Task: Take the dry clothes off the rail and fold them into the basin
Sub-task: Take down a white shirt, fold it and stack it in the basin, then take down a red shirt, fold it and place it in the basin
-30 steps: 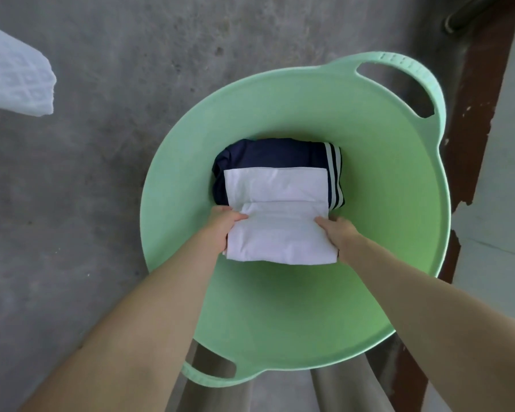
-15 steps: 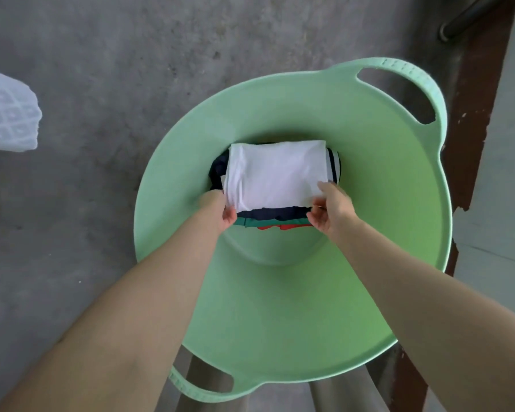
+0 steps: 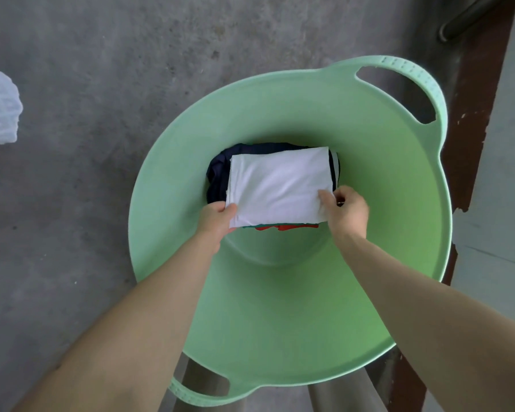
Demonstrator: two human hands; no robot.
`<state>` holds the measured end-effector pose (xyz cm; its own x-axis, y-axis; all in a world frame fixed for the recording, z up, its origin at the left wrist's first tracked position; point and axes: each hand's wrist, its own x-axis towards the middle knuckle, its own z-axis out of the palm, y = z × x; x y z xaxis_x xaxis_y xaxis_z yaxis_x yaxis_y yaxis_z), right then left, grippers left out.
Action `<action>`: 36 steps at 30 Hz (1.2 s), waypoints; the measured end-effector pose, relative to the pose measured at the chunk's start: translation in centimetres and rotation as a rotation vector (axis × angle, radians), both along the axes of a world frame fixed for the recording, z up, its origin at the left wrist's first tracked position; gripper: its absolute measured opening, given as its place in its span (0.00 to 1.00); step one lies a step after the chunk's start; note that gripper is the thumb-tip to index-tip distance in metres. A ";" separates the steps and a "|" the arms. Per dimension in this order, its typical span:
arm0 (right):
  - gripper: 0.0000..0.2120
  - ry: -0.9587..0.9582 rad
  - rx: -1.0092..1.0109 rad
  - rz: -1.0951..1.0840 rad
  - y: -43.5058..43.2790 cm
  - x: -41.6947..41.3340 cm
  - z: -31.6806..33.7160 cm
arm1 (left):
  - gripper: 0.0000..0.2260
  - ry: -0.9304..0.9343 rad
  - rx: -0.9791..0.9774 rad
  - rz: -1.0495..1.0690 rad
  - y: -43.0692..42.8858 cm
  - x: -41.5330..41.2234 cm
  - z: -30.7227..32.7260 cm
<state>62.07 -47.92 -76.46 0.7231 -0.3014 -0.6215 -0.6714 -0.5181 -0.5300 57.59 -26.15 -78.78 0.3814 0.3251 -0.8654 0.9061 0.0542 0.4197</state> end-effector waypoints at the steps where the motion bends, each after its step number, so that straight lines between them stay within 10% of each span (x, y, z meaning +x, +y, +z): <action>1: 0.12 0.003 -0.012 -0.015 -0.1 -0.1 0.0 | 0.12 0.000 0.006 -0.034 -0.1 -0.3 -0.2; 7: 0.06 -0.208 -0.114 0.125 0.2 1.2 0.0 | 0.13 -0.090 0.093 -0.092 0.2 0.0 -0.3; 12: 0.27 0.185 -0.168 0.529 -0.7 1.6 -1.2 | 0.10 -0.082 0.138 -0.032 0.0 -0.2 -0.1; 19: 0.33 0.150 -0.112 0.383 -1.5 -0.8 1.7 | 0.18 -0.081 0.208 -0.126 -0.6 0.5 3.0; 27: 0.08 0.079 0.029 0.285 -1.0 -2.4 10.0 | 0.06 -0.073 0.219 -0.300 -0.5 0.7 10.9; 36: 0.09 0.084 0.255 0.271 2.4 -4.8 22.9 | 0.09 -0.172 0.068 -0.194 -0.5 -0.5 24.7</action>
